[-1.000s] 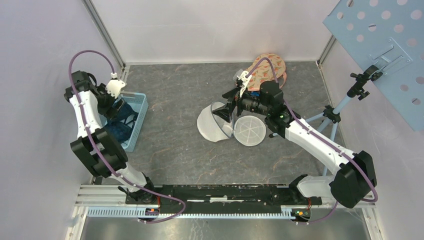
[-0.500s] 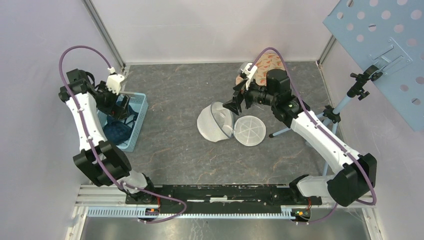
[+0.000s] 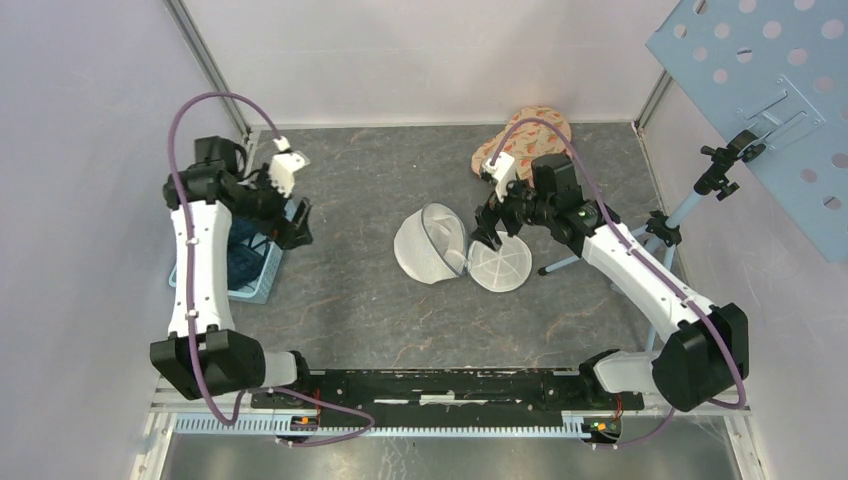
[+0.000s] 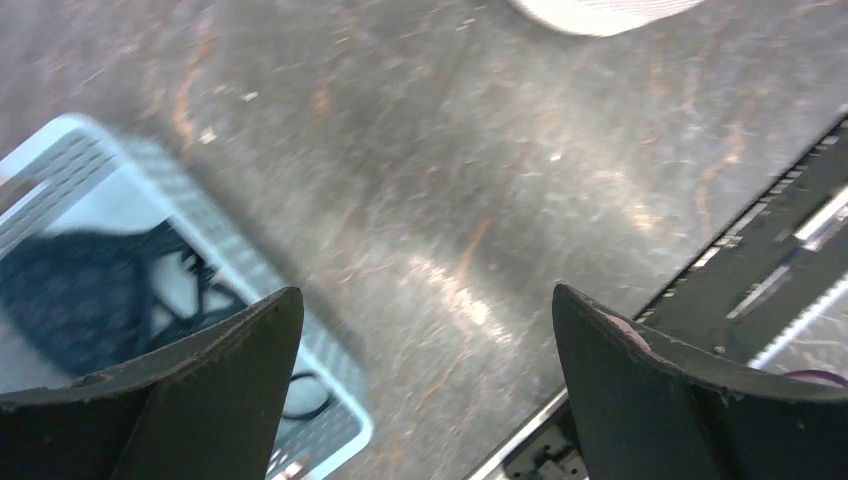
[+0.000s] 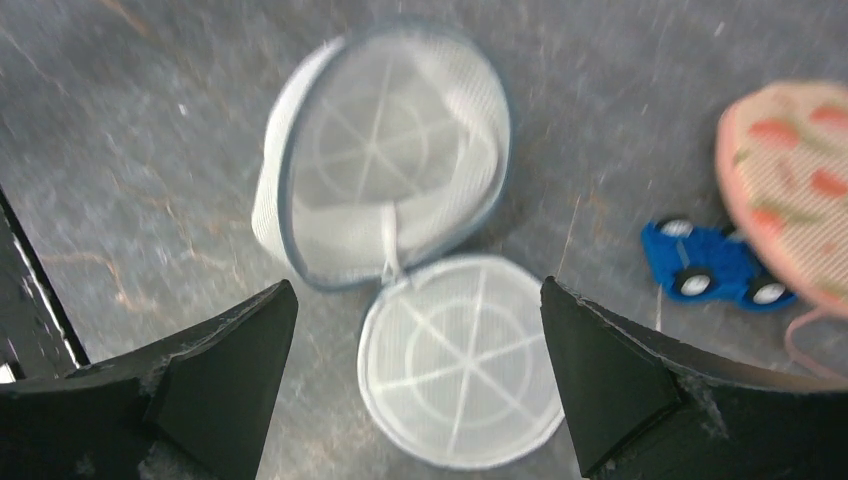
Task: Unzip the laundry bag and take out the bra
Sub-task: Close the laundry bag at the center of the board.
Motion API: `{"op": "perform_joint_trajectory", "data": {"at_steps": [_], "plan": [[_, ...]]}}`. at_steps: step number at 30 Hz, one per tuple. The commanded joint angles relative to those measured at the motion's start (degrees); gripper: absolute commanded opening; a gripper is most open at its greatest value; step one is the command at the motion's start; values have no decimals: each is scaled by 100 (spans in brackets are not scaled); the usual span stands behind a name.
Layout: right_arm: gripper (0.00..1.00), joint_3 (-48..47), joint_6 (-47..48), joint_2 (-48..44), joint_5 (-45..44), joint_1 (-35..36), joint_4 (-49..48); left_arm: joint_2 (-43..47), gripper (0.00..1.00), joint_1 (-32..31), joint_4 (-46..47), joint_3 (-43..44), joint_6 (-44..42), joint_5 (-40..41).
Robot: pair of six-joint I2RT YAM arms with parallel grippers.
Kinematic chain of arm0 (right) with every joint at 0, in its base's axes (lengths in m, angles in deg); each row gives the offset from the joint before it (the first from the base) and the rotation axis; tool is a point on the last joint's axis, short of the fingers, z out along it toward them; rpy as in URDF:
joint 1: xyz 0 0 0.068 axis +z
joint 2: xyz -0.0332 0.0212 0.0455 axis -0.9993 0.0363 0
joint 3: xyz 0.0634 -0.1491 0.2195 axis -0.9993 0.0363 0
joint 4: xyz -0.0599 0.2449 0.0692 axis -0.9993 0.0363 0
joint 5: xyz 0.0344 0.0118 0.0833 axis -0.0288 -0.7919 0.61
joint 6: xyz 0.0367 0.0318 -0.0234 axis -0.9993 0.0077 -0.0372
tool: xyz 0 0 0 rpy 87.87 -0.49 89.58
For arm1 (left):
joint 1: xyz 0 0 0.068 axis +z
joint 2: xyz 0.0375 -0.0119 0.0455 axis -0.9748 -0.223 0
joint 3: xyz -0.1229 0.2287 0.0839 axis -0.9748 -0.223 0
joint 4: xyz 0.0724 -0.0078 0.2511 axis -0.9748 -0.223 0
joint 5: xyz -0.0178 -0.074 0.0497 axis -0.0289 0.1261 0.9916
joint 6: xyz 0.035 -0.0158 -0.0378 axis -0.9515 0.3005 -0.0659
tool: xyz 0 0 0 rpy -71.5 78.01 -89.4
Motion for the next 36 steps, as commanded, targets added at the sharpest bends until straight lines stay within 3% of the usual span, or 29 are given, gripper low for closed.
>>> {"op": "perform_joint_trajectory", "data": {"at_steps": [1, 6, 8, 14, 24, 36], "plan": [[98, 537, 427, -292, -452, -75, 434, 232, 100, -720, 285, -311, 1055, -600], [98, 1141, 665, -441, -855, -271, 426, 489, 100, -1781, 1767, -907, 2424, -880], [98, 1261, 741, -450, -1042, -338, 441, 560, 100, -2321, 2473, -1116, 3008, -571], [98, 1133, 916, -145, -1716, -400, 751, -33, 100, -3431, 2732, -781, 3255, 38], [90, 1222, 98, 210, -2591, -665, 518, 480, 100, -3702, 4009, -1619, 4046, 432], [62, 1339, -476, 908, -2813, -692, 134, 683, 100, -3732, 3874, -1569, 4037, 803]]}}
